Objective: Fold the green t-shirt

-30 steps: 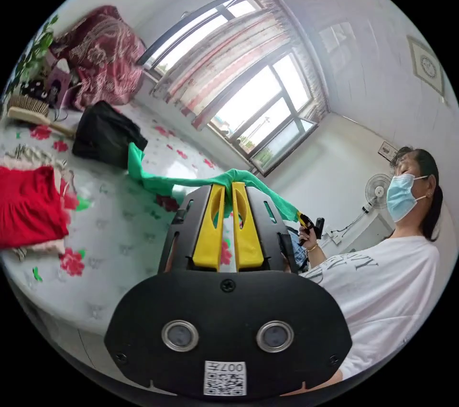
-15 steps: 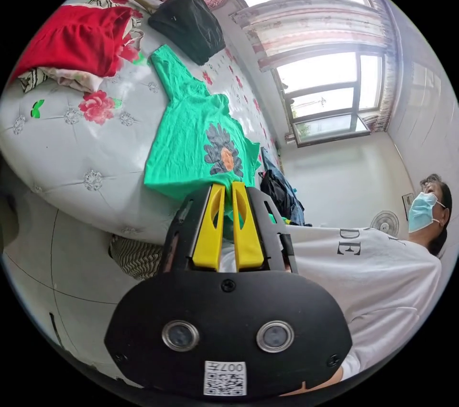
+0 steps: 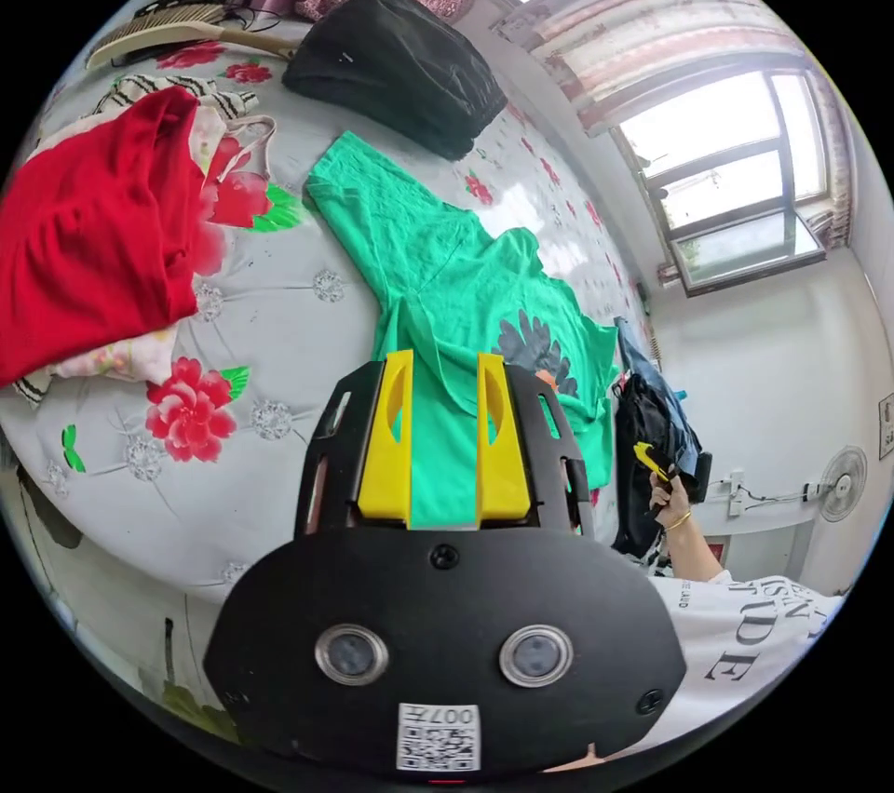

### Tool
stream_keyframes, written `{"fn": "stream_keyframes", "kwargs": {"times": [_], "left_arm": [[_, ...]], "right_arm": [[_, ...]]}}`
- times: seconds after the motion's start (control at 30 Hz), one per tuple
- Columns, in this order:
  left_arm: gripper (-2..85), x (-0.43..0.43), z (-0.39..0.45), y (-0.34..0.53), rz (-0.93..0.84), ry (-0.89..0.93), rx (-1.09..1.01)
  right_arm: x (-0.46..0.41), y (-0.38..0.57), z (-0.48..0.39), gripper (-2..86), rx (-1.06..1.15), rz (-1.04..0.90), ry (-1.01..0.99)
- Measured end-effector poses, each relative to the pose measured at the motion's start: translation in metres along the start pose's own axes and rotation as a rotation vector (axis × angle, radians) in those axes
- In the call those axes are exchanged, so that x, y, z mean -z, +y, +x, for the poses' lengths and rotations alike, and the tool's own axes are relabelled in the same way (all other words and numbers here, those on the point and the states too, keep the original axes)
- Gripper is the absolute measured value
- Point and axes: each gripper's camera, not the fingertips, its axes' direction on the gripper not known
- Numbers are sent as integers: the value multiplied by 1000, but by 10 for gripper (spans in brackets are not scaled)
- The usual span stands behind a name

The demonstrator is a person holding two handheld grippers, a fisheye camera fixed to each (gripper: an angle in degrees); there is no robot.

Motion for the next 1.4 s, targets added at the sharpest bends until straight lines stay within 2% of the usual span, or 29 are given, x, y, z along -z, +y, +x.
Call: {"fn": "stream_keyframes", "kwargs": {"times": [0.17, 0.27, 0.33, 0.4, 0.53, 0.67, 0.77, 0.83, 0.87, 1.0, 1.13, 1.17, 1.2, 1.37, 1.4], "left_arm": [[107, -14, 6, 52, -97, -123, -27], [110, -33, 16, 62, -157, -200, -51], [99, -44, 21, 58, -173, -247, -56], [45, -53, 25, 48, -186, -322, -29], [1, -37, 34, 36, -197, -254, -54], [-3, 6, 39, 44, -138, -113, -112], [4, 11, 28, 58, -149, -64, -142], [19, 6, 15, 66, -153, -105, -96], [57, 4, 10, 69, -159, -109, -68], [106, 3, 29, 68, -140, -132, -167], [74, -21, 48, 62, -231, -281, -231], [28, -27, 49, 62, -254, -365, -236], [3, -27, 51, 63, -281, -371, -266], [-8, 8, 36, 75, -274, -319, -277], [-8, 15, 32, 79, -269, -308, -272]], "right_arm": [[-26, 51, 13, 37, 0, 5, 143], [-51, 56, 25, 41, -29, -61, 139], [-63, 52, 24, 37, -35, -70, 122], [-75, 41, 14, 21, -19, -84, 106], [-56, 34, -8, 3, 68, -36, 119], [7, 60, -15, -1, 176, 144, -69], [-4, 80, 4, -1, 171, 52, -17], [-30, 89, 24, 1, 114, -65, 6], [-43, 93, 37, 3, 56, -102, 1], [-64, 90, 48, 15, -19, -62, 5], [-97, 76, 37, 11, 24, -150, 64], [-100, 74, 31, 7, 37, -154, 111], [-95, 73, 24, 3, 63, -139, 123], [-72, 86, 26, 1, 108, -118, 168], [-72, 89, 31, 3, 74, -116, 259]]}}
